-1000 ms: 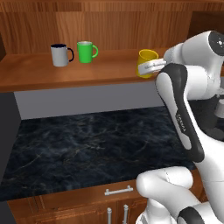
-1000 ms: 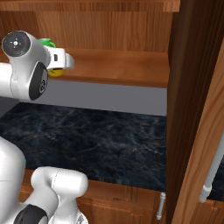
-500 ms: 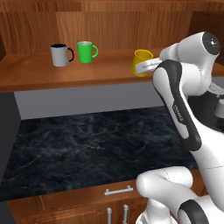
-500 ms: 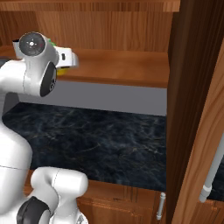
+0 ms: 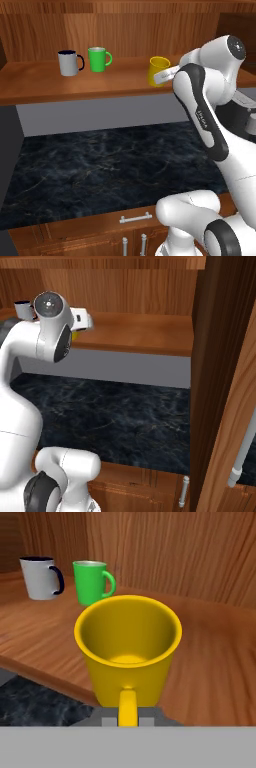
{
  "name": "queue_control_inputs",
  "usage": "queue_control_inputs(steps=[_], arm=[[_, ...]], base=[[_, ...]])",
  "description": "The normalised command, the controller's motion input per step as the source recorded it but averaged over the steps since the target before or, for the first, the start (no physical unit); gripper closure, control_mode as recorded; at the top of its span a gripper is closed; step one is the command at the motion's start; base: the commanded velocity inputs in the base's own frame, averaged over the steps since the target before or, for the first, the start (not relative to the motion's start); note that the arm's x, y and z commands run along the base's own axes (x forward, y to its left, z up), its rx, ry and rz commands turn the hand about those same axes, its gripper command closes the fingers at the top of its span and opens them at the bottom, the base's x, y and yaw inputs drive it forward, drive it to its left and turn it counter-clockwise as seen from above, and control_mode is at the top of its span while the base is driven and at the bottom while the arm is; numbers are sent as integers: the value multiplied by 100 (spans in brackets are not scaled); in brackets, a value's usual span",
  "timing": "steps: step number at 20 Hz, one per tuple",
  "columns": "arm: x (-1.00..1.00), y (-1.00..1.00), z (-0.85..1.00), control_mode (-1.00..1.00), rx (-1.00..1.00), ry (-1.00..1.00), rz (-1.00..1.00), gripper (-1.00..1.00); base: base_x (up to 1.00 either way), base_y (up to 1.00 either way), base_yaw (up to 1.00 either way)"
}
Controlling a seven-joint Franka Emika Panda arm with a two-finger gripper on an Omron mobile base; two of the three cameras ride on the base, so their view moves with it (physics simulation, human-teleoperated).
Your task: Pick the mug on the counter and place it in the cabinet with the handle facing the right, like the mugs already inside.
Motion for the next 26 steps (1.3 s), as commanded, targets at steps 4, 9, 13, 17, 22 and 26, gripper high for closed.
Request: queue_control_inputs(steps=[4,9,13,17,22,26], arm=[[19,0,0,-100,-12,0,4,100],[28,0,-1,-100,-10,0,6,100],[34,0,-6,-100,-4,0,9,100],[37,-1,-9,-100,-1,0,11,100],[33,-3,-9,-100,-2,0,12,100],[29,-1,-2,-100,-4,0,10,100]], base=[[0,0,0],[0,0,0],[0,0,0],[0,0,0],[0,0,0],[0,0,0]])
